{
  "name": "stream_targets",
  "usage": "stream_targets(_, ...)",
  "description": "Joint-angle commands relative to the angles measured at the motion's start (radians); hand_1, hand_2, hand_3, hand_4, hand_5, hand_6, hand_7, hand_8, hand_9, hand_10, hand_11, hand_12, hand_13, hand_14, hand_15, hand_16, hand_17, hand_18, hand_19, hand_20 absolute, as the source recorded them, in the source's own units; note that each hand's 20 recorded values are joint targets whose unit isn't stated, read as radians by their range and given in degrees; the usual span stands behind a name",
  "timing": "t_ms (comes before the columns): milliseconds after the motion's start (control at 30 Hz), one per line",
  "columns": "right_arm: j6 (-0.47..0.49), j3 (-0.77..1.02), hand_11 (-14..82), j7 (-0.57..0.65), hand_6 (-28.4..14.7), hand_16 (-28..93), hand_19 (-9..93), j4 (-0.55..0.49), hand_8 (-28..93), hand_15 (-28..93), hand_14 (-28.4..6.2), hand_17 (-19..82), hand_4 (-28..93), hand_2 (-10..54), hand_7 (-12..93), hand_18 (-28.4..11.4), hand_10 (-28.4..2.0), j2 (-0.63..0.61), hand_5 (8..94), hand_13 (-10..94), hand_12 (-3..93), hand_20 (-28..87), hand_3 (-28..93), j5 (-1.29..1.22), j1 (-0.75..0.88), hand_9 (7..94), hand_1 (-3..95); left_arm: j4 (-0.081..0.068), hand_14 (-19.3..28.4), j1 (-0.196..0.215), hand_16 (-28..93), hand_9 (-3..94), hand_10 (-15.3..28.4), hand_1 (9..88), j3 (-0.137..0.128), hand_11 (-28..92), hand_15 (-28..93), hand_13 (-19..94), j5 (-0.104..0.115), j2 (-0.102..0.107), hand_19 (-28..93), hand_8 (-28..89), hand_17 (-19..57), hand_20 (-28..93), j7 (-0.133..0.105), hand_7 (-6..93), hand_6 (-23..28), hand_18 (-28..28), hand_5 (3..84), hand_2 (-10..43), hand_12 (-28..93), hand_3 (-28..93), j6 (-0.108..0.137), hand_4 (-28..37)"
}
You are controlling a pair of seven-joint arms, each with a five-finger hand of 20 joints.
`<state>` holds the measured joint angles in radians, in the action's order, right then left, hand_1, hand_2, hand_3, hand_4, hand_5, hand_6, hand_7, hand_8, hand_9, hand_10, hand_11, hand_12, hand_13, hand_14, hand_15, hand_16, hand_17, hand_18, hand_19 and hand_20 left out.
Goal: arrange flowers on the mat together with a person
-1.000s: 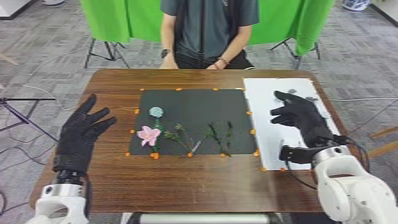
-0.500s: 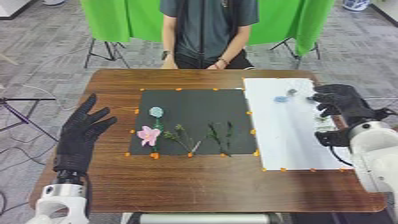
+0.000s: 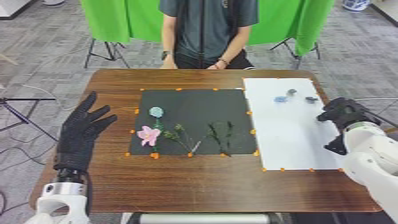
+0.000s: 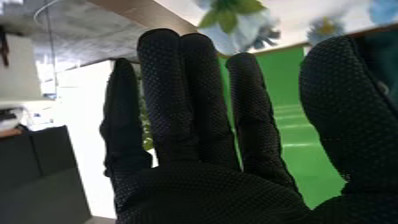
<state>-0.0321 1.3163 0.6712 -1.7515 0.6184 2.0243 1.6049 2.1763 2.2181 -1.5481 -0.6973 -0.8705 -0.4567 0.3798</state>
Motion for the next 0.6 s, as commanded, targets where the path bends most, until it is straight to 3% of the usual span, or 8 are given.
stream_targets(33, 0.030, -0.076, 43.5, 0.021, 2.2, 11, 66, 0.049, -13, 64, -13.8, 14, -24, -7.8, 19, -25.6, -15.0, -0.001, 48.3, 53, 18.2, 21, 79, 0.072, -0.095, 56.0, 31.9, -0.001, 26.3, -0.002, -7, 36.7, 17.1, 23.6, 0.002, 20, 43, 30, 0.000, -0.006, 52, -9, -7.0, 19, 0.006, 9.8, 3.0, 24.9, 33.6, 4.4, 9, 80, 0.004, -28.1)
stream_targets(333, 0.116, -0.161, 41.9, 0.056, 3.8, 11, 65, 0.106, -14, 62, -13.0, 14, -26, -9.1, 22, -25.6, -14.6, 0.022, 50.6, 53, 17.6, 21, 78, 0.091, -0.166, 56.5, 34.2, -0.003, 26.2, -0.008, -7, 36.7, 17.2, 23.7, 0.000, 21, 43, 30, -0.007, -0.013, 52, -9, -7.1, 19, 0.022, 9.9, 3.1, 24.8, 33.6, 4.4, 9, 80, -0.006, -28.0)
stream_targets(467, 0.088, -0.199, 40.5, 0.050, 4.2, 12, 64, 0.124, -16, 60, -12.6, 14, -27, -9.4, 25, -25.4, -14.0, 0.026, 53.7, 54, 17.2, 21, 77, 0.112, -0.177, 58.2, 36.7, -0.006, 26.2, -0.014, -7, 36.7, 17.2, 23.8, 0.000, 21, 43, 30, -0.011, -0.018, 51, -9, -7.1, 19, 0.029, 10.0, 3.1, 24.7, 33.6, 4.5, 9, 80, -0.011, -28.0)
stream_targets(533, 0.077, -0.225, 40.2, 0.039, 4.7, 12, 65, 0.132, -16, 59, -11.5, 15, -27, -9.5, 26, -25.0, -12.5, 0.022, 57.3, 57, 17.2, 22, 77, 0.145, -0.180, 60.8, 39.5, -0.005, 26.2, -0.012, -7, 36.7, 17.2, 23.7, -0.003, 21, 43, 30, -0.014, -0.020, 51, -9, -7.1, 19, 0.032, 10.0, 3.1, 24.7, 33.6, 4.5, 9, 80, -0.013, -27.9)
stream_targets(600, 0.066, -0.239, 36.0, 0.039, 4.9, 13, 65, 0.136, -9, 57, -10.2, 16, -28, -9.5, 28, -23.9, -10.6, 0.024, 60.4, 60, 20.7, 22, 73, 0.152, -0.175, 65.2, 44.3, -0.008, 26.2, -0.014, -7, 36.7, 17.2, 23.8, -0.003, 21, 43, 30, -0.016, -0.025, 51, -9, -7.1, 19, 0.038, 10.0, 3.1, 24.7, 33.6, 4.4, 9, 80, -0.018, -27.9)
